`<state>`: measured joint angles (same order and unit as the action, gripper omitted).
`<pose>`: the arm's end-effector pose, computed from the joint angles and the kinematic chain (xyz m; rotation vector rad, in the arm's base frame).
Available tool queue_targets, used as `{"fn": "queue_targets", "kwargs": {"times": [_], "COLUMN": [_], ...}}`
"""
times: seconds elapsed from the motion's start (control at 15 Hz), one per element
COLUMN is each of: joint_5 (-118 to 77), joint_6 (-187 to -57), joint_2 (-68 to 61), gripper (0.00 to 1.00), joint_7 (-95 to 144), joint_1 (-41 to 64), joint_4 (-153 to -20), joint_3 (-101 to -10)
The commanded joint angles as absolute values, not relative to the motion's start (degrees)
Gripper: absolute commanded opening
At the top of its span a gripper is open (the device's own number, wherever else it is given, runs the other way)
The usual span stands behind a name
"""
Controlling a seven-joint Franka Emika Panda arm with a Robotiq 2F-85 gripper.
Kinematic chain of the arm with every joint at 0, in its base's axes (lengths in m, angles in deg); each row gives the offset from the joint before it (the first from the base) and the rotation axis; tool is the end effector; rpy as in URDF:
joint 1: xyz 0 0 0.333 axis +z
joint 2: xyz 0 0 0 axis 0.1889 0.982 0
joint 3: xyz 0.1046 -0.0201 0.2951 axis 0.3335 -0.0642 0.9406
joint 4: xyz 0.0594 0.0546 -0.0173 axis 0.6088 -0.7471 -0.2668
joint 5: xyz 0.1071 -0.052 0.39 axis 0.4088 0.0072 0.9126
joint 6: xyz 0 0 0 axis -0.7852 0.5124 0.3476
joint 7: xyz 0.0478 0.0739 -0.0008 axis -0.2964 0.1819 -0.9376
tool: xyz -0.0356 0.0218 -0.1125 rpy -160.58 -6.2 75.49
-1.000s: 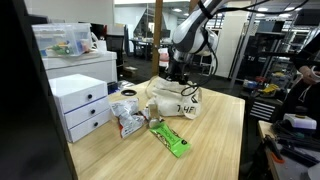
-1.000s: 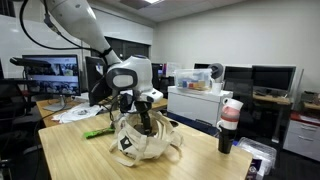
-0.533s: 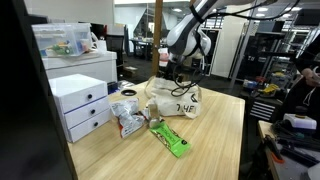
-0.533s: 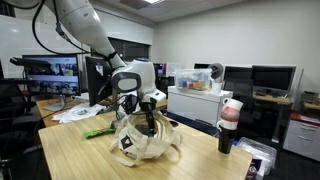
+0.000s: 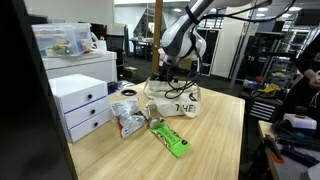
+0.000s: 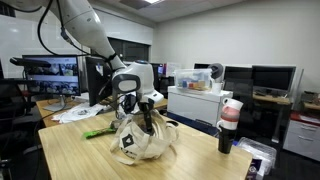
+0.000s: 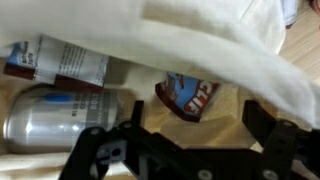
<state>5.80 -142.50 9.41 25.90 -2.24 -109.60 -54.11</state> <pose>0.6022 -0.1782 0.1831 -2.7658 1.0540 -0.2854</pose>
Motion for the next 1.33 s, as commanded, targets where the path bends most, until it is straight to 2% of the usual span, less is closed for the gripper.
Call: {"fn": "queue_targets", "kwargs": {"times": [0.0,0.4,0.47,0.53,0.67,0.87,1.0,1.2,1.27], "joint_5": [4.94,3.66,3.71,3.98,4.14,3.76,3.03,1.83,1.2], "joint_6": [-139.72,-135.9,-135.69,-135.98,-136.19,-136.81,-136.76,-136.65,-136.55], "joint_2": [10.27,12.53,13.23,13.52,13.75,13.64,13.42,12.69,12.39], "gripper": [1.0,1.0,0.95,0.71,0.64,0.42,0.21,0.03,0.0], "joint_7": [29.37,33.75,34.37,34.12,33.54,33.04,33.06,32.92,32.81], "joint_1": [-1.23,0.08,0.13,-0.05,-0.3,-0.16,0.14,0.49,0.67], "joint_4": [-108.98,-107.77,-107.19,-106.85,-106.36,-106.25,-106.42,-107.07,-107.34], "joint_3": [-55.13,-57.71,-57.95,-57.79,-57.56,-57.64,-57.97,-58.44,-58.68]}}
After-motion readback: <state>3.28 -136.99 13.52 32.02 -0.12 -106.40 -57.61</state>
